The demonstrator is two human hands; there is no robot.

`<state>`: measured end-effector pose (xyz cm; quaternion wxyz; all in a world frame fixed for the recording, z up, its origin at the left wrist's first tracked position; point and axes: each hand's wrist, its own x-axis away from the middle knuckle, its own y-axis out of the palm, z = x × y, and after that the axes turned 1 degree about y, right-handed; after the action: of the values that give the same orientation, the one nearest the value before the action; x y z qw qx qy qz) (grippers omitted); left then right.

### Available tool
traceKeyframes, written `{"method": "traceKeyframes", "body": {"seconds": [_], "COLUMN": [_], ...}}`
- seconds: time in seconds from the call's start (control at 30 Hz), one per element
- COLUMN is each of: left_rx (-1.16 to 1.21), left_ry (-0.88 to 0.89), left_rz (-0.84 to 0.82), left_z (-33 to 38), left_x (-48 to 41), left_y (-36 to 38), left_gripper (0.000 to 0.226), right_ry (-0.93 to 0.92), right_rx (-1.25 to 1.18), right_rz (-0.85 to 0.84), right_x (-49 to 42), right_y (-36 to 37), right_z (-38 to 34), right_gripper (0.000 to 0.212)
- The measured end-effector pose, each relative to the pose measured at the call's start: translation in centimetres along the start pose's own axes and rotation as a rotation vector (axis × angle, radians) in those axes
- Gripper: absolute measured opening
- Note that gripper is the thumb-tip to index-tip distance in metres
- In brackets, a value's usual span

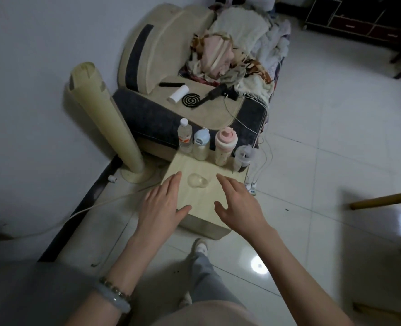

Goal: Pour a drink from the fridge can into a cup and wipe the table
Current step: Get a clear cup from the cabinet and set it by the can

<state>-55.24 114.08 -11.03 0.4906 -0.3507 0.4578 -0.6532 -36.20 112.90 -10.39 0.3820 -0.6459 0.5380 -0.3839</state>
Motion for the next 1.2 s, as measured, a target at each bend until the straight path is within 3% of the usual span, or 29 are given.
{"method": "traceKeyframes", "body": {"seconds": [0.57,0.87,1.2], "left_rx": [0.246,0.285,0.355], "left_ry": [-0.025,-0.043,-0.093], "left_rz": [-0.337,-0.506,-0.523], "left_z": [-5.2,-9.9,-14.0], "left_x": [-16.1,-20.5,-23.0], "left_y": [7.5,19.4,32.6], "left_gripper": [0.085,0.092,0.081], "right_ry": [0.253,0.456,0.456], "right_rx": [-0.265,-0.465,-0.53], "right_rz": [-0.108,-0.126,-0.097], "right_x": [-11.9,-16.1,-20.2], "right_y": [7.2,18.1,29.9], "right_z": [10.7,15.2,19.1], "right_gripper": [0.063,0.065,0.067]}}
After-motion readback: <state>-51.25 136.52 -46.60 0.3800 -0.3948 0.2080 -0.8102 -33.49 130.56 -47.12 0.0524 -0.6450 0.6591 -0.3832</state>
